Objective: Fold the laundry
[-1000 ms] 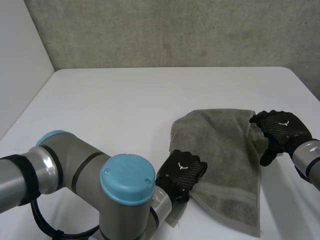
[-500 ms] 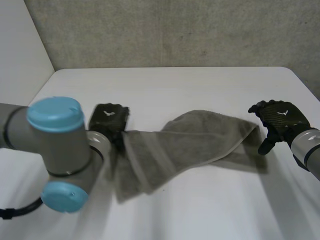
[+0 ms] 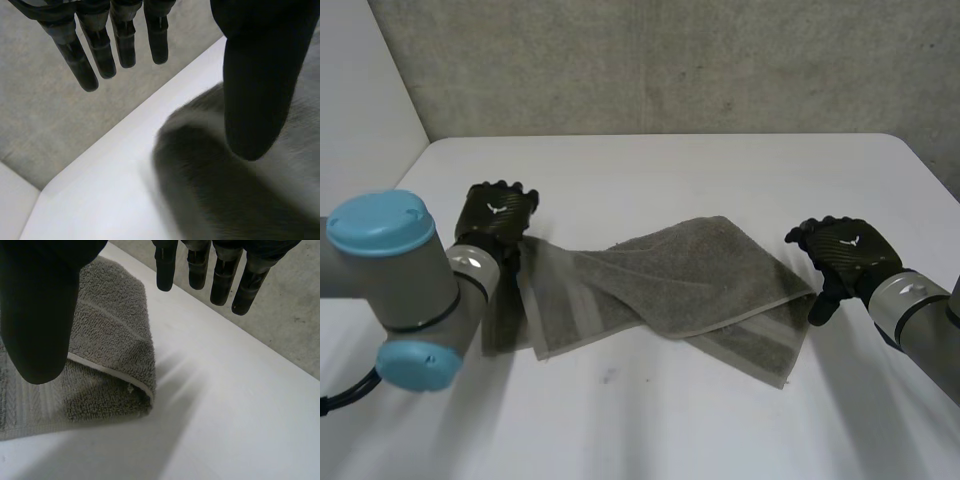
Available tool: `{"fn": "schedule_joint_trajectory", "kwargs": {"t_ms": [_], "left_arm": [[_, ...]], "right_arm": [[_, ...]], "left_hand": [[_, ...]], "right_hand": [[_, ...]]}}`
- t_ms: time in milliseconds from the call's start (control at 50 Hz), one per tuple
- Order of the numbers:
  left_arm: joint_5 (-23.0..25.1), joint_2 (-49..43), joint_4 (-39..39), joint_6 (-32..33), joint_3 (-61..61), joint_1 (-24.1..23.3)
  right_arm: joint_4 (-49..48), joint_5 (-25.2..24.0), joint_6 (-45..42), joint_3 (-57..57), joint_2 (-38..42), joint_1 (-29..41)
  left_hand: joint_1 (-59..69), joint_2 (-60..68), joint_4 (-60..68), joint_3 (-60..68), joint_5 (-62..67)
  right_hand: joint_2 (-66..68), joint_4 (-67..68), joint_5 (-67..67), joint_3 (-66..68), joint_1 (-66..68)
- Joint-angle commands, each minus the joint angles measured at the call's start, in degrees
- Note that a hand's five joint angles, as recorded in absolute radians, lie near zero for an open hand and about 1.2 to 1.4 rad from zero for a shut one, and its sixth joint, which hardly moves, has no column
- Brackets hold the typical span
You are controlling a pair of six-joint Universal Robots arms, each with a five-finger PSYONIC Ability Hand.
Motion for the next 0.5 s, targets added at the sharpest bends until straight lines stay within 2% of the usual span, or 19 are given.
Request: {"fn": "schedule_joint_trajectory", "kwargs": {"t_ms": [20,160,500], "left_arm": [[-1.09,8.96,-0.50,-0.01,-9.85,-6.04],[-3.81,11.25,-1.29,-0.27,-16.43,-8.41],[-3.47,1.41,-1.65,-0.54,-14.33,-8.94]], "right_arm": [[0.25,0.24,0.09,0.68,-0.41,-0.38],[0.16,0.24,0.00,1.12,-0.67,-0.03],[0.16,0.33,-0.43,2.09,-0.50,0.06]], "left_hand": [[0.15,0.55,0.48,0.37,0.55],[10.56,10.97,10.89,10.79,10.97],[10.75,11.15,11.07,10.97,11.15]], "right_hand": [[-3.34,-3.46,-4.08,-2.23,-2.11],[-3.34,-3.46,-4.08,-2.23,-2.11],[-3.34,-3.46,-4.08,-2.23,-2.11]]}}
